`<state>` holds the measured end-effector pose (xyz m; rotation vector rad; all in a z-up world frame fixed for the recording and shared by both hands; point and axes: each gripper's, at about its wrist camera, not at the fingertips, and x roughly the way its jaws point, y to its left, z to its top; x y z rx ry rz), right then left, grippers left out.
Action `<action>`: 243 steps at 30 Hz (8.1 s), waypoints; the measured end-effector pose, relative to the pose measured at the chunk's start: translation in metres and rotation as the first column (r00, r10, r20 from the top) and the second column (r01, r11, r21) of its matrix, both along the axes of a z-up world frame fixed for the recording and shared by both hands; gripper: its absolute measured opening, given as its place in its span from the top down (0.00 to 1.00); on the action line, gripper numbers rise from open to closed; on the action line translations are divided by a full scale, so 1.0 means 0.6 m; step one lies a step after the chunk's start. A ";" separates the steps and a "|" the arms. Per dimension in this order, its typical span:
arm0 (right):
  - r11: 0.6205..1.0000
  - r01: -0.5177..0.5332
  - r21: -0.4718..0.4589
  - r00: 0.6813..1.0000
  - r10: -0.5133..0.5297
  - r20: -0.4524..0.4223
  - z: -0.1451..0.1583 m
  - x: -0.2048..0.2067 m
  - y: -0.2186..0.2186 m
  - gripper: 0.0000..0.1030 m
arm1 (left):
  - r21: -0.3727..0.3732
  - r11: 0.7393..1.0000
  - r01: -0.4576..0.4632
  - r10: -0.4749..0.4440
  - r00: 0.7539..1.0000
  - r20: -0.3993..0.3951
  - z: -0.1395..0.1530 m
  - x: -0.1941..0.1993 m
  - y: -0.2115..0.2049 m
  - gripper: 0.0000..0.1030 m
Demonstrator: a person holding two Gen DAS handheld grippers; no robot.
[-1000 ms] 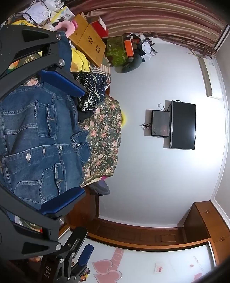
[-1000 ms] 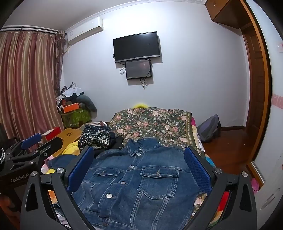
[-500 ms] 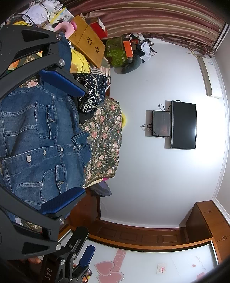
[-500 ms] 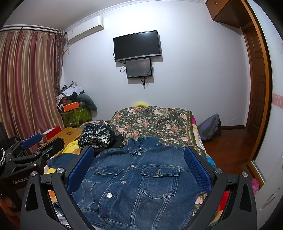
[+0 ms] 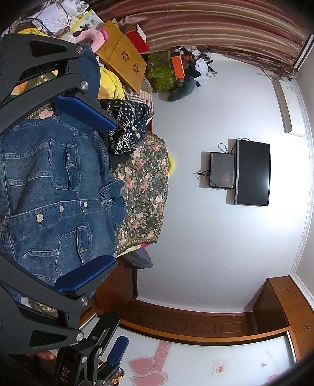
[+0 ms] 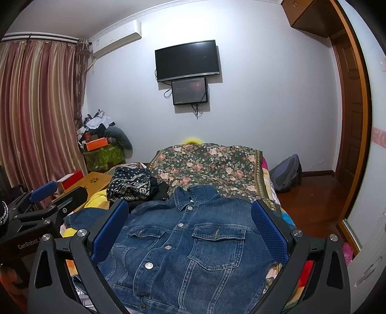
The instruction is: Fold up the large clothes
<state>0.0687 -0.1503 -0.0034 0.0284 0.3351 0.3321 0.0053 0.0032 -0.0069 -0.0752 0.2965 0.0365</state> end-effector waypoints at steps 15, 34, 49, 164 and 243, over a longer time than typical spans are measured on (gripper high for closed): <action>1.000 0.000 -0.003 1.000 0.000 -0.004 0.000 0.002 0.000 0.02 | -0.003 1.000 0.001 -0.001 1.000 -0.001 -0.003 0.000 0.001 0.00; 1.000 0.001 -0.008 1.000 -0.001 -0.022 -0.012 0.014 -0.003 0.02 | -0.005 1.000 -0.007 0.007 1.000 -0.012 -0.007 0.004 0.004 0.00; 0.998 0.010 -0.057 0.998 -0.014 -0.066 -0.014 0.049 0.020 0.02 | -0.052 0.996 -0.073 0.071 0.997 -0.036 -0.024 0.034 0.060 0.00; 0.969 0.069 -0.236 0.928 -0.149 -0.341 -0.159 0.262 0.000 0.02 | -0.540 0.739 -0.403 -0.121 0.709 -0.695 -0.425 0.377 0.381 0.37; 0.622 0.555 0.552 0.687 0.032 -0.726 -0.361 0.243 -0.493 0.35 | 0.031 0.977 0.210 -0.164 0.837 -0.521 -0.181 0.432 -0.086 0.33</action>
